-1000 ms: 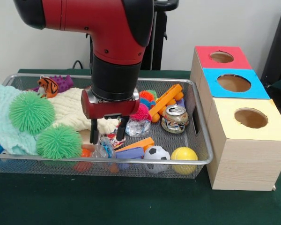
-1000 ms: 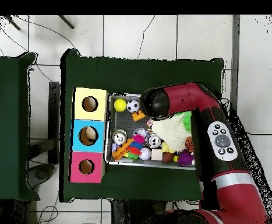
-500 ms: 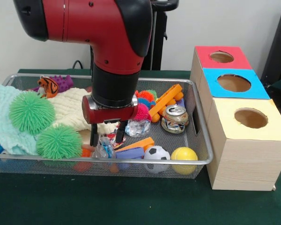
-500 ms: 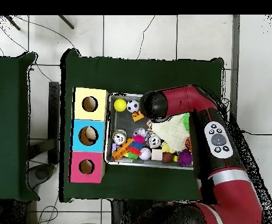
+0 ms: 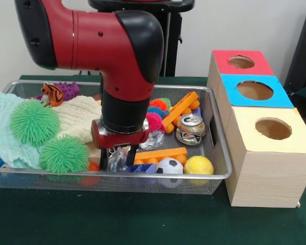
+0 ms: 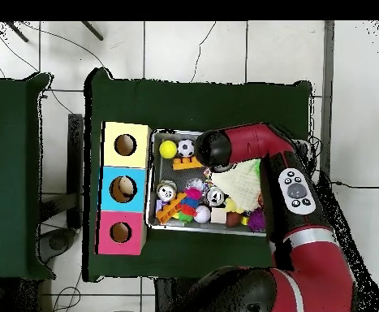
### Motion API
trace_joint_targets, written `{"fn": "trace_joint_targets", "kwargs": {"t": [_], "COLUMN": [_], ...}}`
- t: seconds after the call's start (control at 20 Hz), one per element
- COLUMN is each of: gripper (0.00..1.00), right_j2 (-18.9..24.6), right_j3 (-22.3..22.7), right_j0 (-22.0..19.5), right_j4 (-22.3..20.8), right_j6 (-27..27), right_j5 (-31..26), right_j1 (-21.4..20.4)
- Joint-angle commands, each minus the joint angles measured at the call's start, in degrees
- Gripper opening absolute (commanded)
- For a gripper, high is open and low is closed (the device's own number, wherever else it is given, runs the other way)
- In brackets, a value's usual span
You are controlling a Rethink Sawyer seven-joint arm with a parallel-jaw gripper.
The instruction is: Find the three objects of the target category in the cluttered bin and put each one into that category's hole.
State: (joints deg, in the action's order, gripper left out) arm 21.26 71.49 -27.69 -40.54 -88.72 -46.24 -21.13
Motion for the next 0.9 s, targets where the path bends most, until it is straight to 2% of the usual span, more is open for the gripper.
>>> {"fn": "trace_joint_targets", "kwargs": {"t": [0.05, 0.55, 0.6, 0.9], "gripper": [1.0, 1.0, 0.0, 0.0], "right_j2": [-2.2, -3.8, -3.9, -4.3], "right_j3": [-2.0, -2.6, -2.6, -1.3], "right_j0": [1.2, 2.0, 2.0, 2.6], "right_j4": [-2.6, -0.8, -0.7, 0.9], "right_j6": [-3.4, -3.2, -3.4, -3.2], "right_j5": [3.8, 2.9, 2.9, 0.9], "right_j1": [5.5, 5.6, 5.7, 3.6]}}
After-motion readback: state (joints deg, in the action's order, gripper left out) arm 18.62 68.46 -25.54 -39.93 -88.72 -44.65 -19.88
